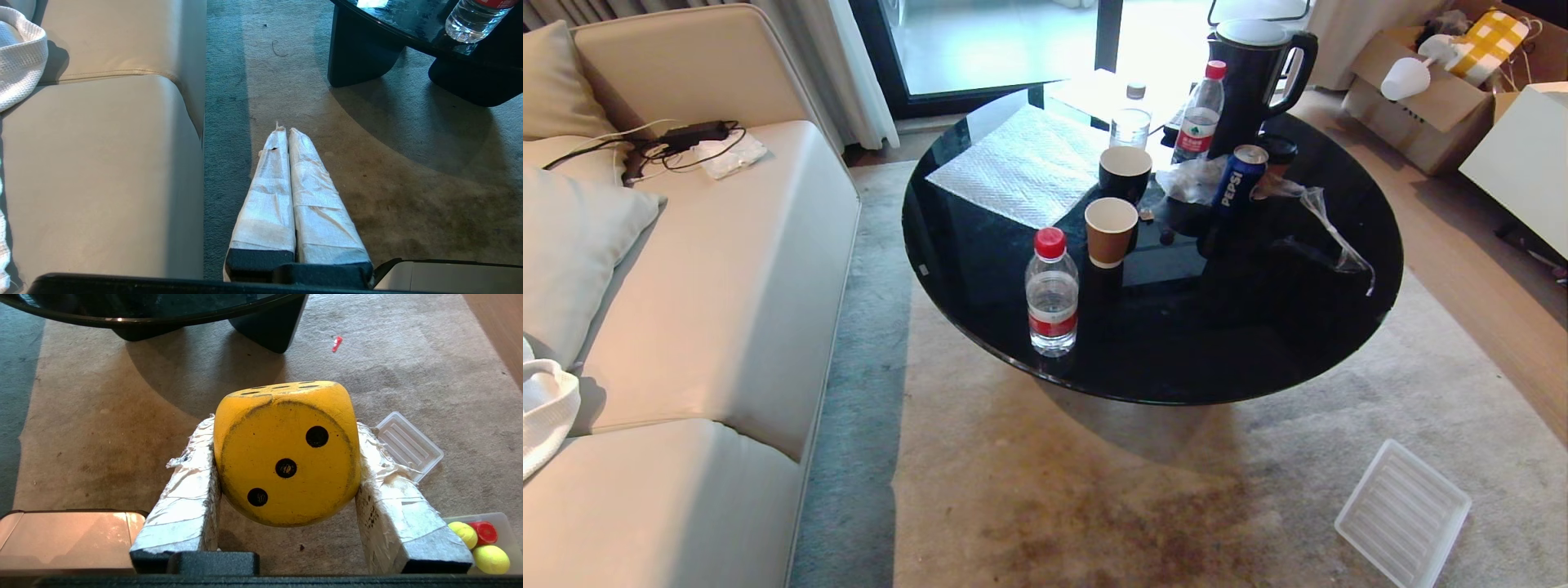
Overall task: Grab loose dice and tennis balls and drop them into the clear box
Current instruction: Put the toys in the box
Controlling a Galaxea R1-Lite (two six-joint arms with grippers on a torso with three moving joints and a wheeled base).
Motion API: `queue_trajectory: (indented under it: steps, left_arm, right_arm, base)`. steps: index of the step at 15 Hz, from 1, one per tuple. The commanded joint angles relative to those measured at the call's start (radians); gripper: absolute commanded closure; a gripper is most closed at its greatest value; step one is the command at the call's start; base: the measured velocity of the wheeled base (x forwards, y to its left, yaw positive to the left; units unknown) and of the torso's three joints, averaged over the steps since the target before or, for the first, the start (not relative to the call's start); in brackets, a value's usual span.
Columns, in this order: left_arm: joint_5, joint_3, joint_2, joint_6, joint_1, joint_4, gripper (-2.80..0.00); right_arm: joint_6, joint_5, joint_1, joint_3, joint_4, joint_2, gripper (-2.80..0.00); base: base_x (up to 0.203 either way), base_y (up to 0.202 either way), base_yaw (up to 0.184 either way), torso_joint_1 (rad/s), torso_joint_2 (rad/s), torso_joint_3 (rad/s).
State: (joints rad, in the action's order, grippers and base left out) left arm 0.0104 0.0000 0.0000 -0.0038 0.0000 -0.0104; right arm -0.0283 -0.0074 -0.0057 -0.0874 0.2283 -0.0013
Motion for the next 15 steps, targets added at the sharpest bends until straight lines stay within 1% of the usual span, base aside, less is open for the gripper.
queue_trajectory:
  steps: [1, 6, 8, 15]
  left_arm:
    - [0.0, 0.0, 0.0, -0.001, 0.0, 0.0, 0.0]
    - [0.0, 0.0, 0.0, -0.004, 0.0, 0.0, 0.0]
    - [0.0, 0.0, 0.002, -0.004, 0.0, 0.0, 0.0]
    - [0.0, 0.0, 0.002, -0.004, 0.0, 0.0, 0.0]
  right_arm:
    - [-0.001, 0.0, 0.0, 0.0, 0.002, 0.0, 0.0]
    - [-0.01, 0.006, 0.0, 0.0, -0.001, 0.0, 0.0]
    - [-0.01, 0.006, 0.0, 0.0, -0.001, 0.0, 0.0]
    - [-0.01, 0.006, 0.0, 0.0, -0.001, 0.0, 0.0]
  base:
    - [0.0, 0.0, 0.0, 0.0, 0.0, 0.0]
    - [0.0, 0.001, -0.01, 0.001, 0.0, 0.0]
    - [-0.005, 0.004, -0.123, 0.002, 0.0, 0.003]
    - [0.001, 0.011, -0.166, 0.004, 0.0, 0.0]
